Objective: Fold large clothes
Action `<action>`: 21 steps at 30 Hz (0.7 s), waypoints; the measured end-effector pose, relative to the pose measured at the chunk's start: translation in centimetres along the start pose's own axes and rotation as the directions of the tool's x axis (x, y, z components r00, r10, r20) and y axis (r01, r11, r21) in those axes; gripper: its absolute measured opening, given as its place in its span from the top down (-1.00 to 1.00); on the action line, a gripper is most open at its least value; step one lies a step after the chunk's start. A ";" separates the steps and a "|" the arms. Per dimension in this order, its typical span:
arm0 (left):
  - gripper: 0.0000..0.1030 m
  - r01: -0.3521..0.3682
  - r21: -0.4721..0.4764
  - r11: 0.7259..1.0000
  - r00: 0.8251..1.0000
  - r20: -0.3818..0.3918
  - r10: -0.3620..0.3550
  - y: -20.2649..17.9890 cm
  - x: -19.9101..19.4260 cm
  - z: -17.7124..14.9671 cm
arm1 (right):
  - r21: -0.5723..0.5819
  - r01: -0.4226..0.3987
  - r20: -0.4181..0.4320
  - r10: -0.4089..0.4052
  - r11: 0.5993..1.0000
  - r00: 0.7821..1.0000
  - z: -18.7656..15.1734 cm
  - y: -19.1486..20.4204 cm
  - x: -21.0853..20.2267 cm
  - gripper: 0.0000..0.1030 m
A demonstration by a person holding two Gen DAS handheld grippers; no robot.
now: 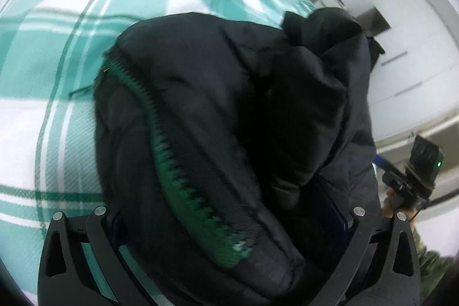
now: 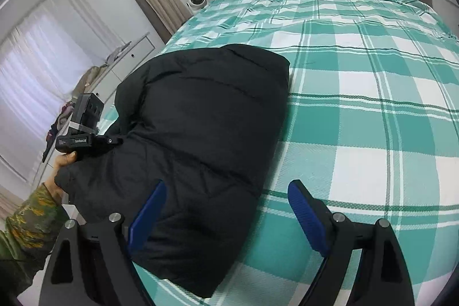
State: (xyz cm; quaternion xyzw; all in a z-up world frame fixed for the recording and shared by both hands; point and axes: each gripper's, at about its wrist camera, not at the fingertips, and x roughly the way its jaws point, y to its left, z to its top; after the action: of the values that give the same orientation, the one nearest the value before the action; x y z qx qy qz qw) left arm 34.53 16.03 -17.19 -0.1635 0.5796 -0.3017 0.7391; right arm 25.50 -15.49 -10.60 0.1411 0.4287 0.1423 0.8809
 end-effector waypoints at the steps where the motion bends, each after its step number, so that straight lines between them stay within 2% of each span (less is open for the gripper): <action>1: -1.00 0.009 -0.025 1.000 1.000 -0.003 -0.009 0.7 0.1 -0.1 | -0.003 -0.013 -0.008 0.013 1.000 1.000 0.2 -0.2 0.4 -0.72; 3: -1.00 0.039 -0.061 0.997 0.999 -0.009 -0.040 1.8 0.5 -0.9 | 0.008 -0.064 -0.021 0.064 0.998 0.998 0.5 -0.8 1.2 -0.72; 4: -1.00 0.066 -0.083 0.994 0.998 -0.007 -0.067 2.5 0.6 -0.9 | 0.028 -0.118 -0.027 0.119 0.993 0.993 0.6 -1.3 1.9 -0.72; 5: -1.00 0.089 -0.100 0.991 0.996 -0.007 -0.090 3.2 0.8 -1.0 | 0.055 -0.181 -0.038 0.183 0.982 0.982 0.8 -1.9 2.9 -0.72; 7: -1.00 0.124 -0.113 0.986 0.992 -0.004 -0.125 4.1 1.1 -1.2 | 0.109 -0.254 -0.052 0.261 0.961 0.964 0.9 -3.1 4.8 -0.72; 9: -0.99 0.144 -0.114 0.983 0.990 0.002 -0.144 4.3 0.9 -1.6 | 0.172 -0.346 -0.093 0.365 0.922 0.926 0.8 -4.1 7.3 -0.72; 10: -0.99 0.149 -0.107 0.983 0.989 0.007 -0.149 4.5 0.9 -1.9 | 0.216 -0.384 -0.103 0.412 0.898 0.905 0.6 -4.8 8.9 -0.86; 11: -0.99 0.159 -0.104 0.982 0.987 0.016 -0.158 4.5 1.0 -2.1 | 0.263 -0.411 -0.099 0.448 0.873 0.888 0.5 -5.5 10.4 -0.94; 13: -0.99 0.178 -0.119 0.977 0.984 0.050 -0.173 5.0 1.3 -2.6 | 0.323 -0.466 -0.085 0.516 0.824 0.852 0.5 -5.7 12.9 -0.95; 15: -0.99 0.176 -0.168 0.970 0.983 0.088 -0.164 5.4 0.9 -3.3 | 0.303 -0.466 -0.086 0.511 0.831 0.855 1.4 -4.1 14.1 -0.94; 17: -0.95 0.151 -0.176 0.973 0.985 0.111 -0.133 4.7 0.1 -3.9 | 0.192 -0.445 -0.096 0.468 0.875 0.879 2.7 -1.5 13.3 -0.93; 18: -0.78 0.157 -0.168 0.973 0.983 0.126 -0.137 4.3 -0.5 -4.3 | 0.107 -0.447 -0.091 0.456 0.888 0.885 3.2 0.0 12.1 -0.90; 19: -0.61 0.170 -0.149 0.974 0.978 0.149 -0.147 3.6 -1.4 -4.9 | 0.055 -0.461 -0.082 0.464 0.886 0.882 3.3 0.9 11.0 -0.85; 21: -0.46 0.201 -0.120 0.972 0.964 0.201 -0.175 2.0 -3.4 -5.6 | -0.038 -0.498 -0.062 0.495 0.867 0.867 3.6 2.6 8.6 -0.82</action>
State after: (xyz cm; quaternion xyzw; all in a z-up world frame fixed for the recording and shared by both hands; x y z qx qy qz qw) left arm 29.20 20.35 -17.38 -0.2970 0.5082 -0.3124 0.7456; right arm 33.09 -10.39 -13.64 0.2196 0.3964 0.3786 0.8071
